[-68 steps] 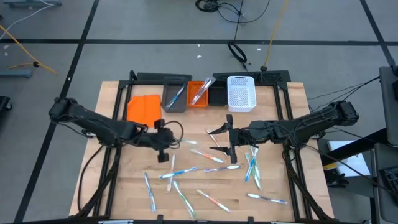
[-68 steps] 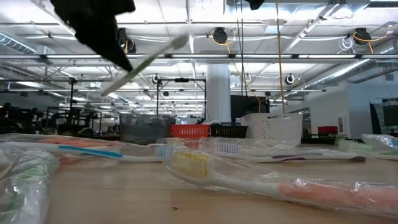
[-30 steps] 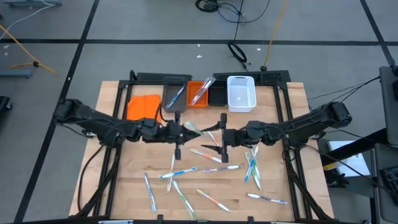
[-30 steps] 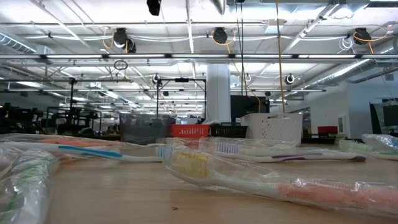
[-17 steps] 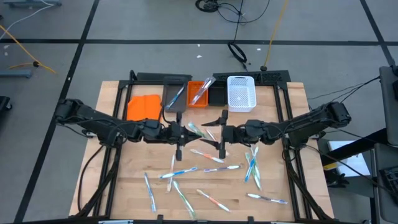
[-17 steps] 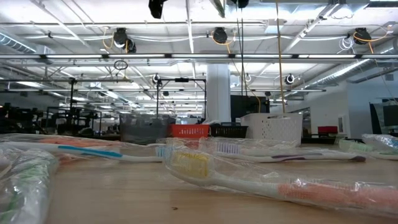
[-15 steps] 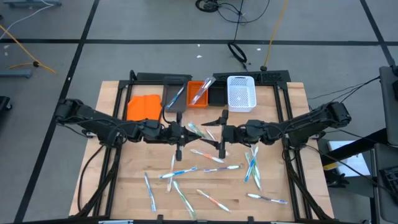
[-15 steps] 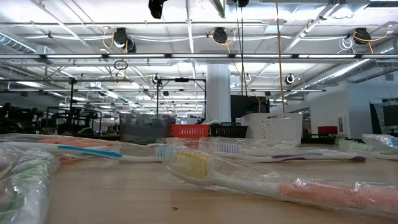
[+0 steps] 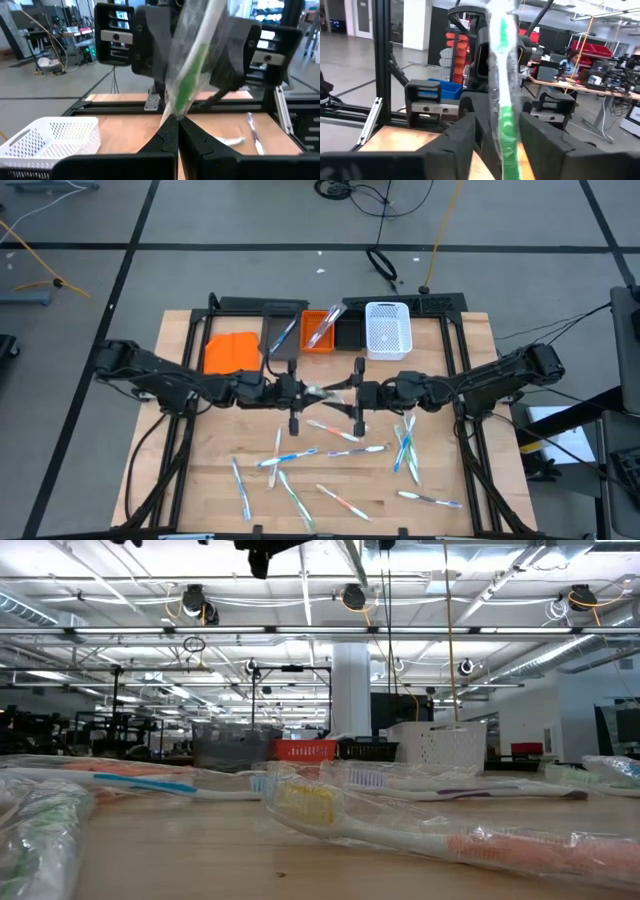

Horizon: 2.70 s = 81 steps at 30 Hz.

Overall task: Pick & Place Toothbrushes
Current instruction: Put the green toothbrush into the white bin

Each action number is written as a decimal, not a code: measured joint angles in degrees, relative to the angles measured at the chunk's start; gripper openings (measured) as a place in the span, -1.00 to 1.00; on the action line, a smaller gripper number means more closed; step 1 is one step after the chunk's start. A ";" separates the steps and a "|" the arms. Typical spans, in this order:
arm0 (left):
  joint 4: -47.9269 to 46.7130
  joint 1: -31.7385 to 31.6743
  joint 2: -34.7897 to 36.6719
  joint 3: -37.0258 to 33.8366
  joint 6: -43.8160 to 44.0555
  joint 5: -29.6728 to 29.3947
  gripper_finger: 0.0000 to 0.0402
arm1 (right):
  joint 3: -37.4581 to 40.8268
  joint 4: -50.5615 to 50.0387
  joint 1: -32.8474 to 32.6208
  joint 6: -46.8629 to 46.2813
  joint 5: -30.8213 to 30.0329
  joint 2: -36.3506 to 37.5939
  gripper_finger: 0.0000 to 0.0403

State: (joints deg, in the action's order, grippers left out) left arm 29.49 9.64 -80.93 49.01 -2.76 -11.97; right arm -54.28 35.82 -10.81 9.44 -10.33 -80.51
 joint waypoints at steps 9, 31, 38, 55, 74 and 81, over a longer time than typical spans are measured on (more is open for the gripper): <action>0.95 -0.88 -1.96 0.00 -0.02 0.13 -1.00 | -0.08 -3.22 0.09 -0.07 -3.23 0.04 -0.90; -3.02 -0.93 -1.85 0.00 -1.30 -3.56 -0.22 | -0.08 -13.18 -1.41 -0.01 -10.95 4.53 -0.93; -5.50 -0.93 -1.85 0.00 0.47 -3.56 0.00 | -0.04 -19.93 -1.55 -0.39 -22.63 6.64 -0.94; -11.36 0.30 -1.85 0.00 6.45 -3.11 -0.09 | -0.04 -34.05 14.31 -6.52 -38.99 8.00 -0.98; -11.62 1.02 -1.85 0.00 6.29 -3.13 -0.10 | 3.12 -42.61 36.81 -14.83 -28.47 7.04 -0.99; -11.83 1.02 -1.85 0.00 6.28 -3.11 -0.09 | 11.81 -34.36 42.59 -17.92 -21.47 7.07 -1.00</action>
State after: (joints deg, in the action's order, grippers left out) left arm 17.66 10.66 -82.78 49.01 3.51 -15.08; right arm -42.47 1.47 31.79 -8.48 -31.80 -73.44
